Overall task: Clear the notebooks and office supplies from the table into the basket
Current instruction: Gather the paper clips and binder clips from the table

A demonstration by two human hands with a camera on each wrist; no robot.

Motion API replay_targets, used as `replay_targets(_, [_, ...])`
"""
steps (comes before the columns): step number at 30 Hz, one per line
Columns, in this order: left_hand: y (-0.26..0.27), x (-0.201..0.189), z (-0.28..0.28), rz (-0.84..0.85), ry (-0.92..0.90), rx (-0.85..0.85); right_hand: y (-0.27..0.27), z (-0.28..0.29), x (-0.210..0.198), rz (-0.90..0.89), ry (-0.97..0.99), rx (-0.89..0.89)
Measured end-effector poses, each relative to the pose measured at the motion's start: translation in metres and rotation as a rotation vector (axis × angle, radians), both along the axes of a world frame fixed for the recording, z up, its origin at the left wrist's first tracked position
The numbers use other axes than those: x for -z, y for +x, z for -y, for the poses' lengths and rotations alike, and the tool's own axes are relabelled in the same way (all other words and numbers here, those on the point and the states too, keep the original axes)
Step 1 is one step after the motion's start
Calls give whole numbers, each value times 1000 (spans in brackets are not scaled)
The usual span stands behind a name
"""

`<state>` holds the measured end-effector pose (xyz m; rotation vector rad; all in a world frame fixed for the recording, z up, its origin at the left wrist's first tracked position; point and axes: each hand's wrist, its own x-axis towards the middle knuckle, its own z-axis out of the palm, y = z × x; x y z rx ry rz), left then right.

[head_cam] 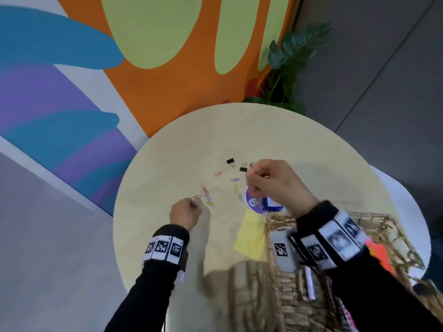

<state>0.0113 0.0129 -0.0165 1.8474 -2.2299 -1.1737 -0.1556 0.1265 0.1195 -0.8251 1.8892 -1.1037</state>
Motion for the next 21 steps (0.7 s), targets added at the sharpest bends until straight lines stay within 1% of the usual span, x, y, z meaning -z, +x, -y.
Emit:
replay_targets(2, [14,15,11,5,-1,-74,17,40,20,54,59,16])
replay_targets(4, [17,25,18,-22,21,-121,29,72,51,11,142,44])
replay_targets(5, [16,28,20,-40,37,-137,34,84,69,-77,197,19])
replay_targets(7, [11,34,26,-77,61,-155,44,98,101,-307,334,-74])
replay_targets(8, [9,36,28,-89,61,-150,48,102,114,-395,400,-99])
replay_targets(9, [7,39,31,-93,54,-140,52,105,125,-436,458,-121])
replay_targets(11, [2,44,36,-98,45,-123,56,109,143,-433,541,-142])
replay_targets(14, [-1,48,41,-82,60,-121,57,112,163,-435,598,-133])
replay_targets(17, [6,51,42,-35,72,-71,56,112,172,-415,627,-92])
replay_targets(21, [13,46,38,22,37,-3,54,112,181,-435,645,-129])
